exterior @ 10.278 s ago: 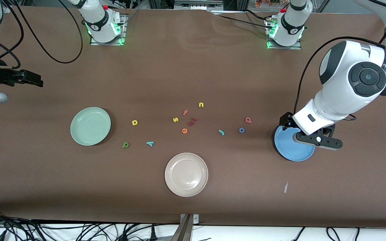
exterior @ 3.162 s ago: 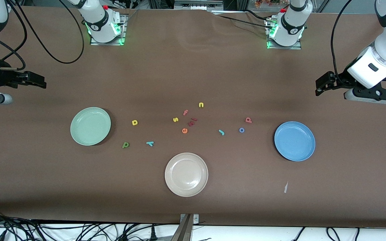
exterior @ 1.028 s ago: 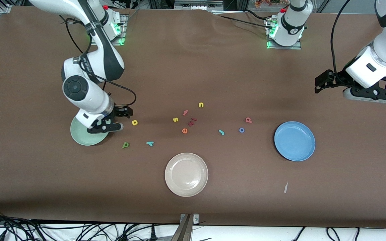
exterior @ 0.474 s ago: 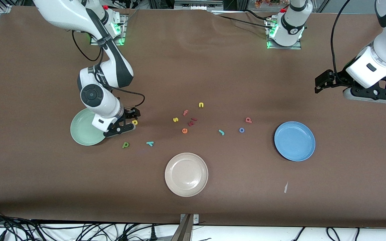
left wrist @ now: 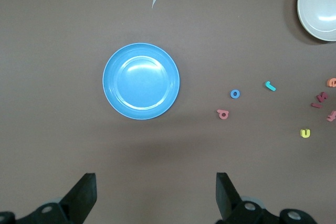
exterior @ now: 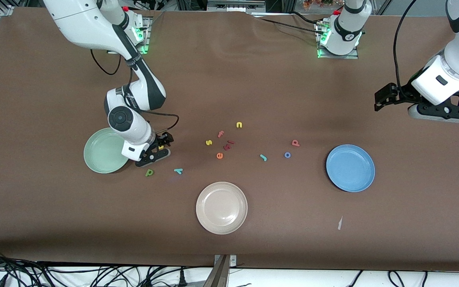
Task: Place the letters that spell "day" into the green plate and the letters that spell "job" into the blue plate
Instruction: 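Reach the right gripper down to the yellow 'a' letter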
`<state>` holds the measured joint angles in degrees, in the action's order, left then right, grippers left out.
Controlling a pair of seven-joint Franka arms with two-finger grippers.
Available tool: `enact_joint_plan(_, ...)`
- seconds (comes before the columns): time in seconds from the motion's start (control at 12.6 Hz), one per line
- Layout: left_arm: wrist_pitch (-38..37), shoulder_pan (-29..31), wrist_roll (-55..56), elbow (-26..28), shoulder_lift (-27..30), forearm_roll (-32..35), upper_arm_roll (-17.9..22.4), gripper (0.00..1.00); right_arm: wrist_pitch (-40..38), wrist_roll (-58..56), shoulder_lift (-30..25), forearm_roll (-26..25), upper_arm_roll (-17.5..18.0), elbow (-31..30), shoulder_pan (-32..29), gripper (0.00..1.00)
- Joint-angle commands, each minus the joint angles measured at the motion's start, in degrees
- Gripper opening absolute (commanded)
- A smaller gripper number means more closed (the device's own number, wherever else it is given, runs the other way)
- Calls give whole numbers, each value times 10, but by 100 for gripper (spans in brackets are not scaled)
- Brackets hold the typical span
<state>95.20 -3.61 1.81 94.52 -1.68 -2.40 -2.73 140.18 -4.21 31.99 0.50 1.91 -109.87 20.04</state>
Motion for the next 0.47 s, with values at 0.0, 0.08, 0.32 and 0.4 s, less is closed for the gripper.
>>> enact_joint_plan(0.0, -8, 1, -10, 1, 8, -4, 1, 100, 13, -19, 9, 2, 1, -3, -1, 100)
enact_joint_plan(0.08, -8, 1, -8, 1, 8, -4, 1, 100, 14, -19, 10, 2, 1, -3, -1, 99)
enact_joint_plan(0.32, -8, 2, -8, 1, 8, -4, 1, 100, 17, -15, 7, 6, 2, -16, -1, 88)
enact_joint_plan(0.4, -8, 2, -7, 1, 8, -4, 1, 100, 31, -13, 4, 6, 2, -29, -1, 86)
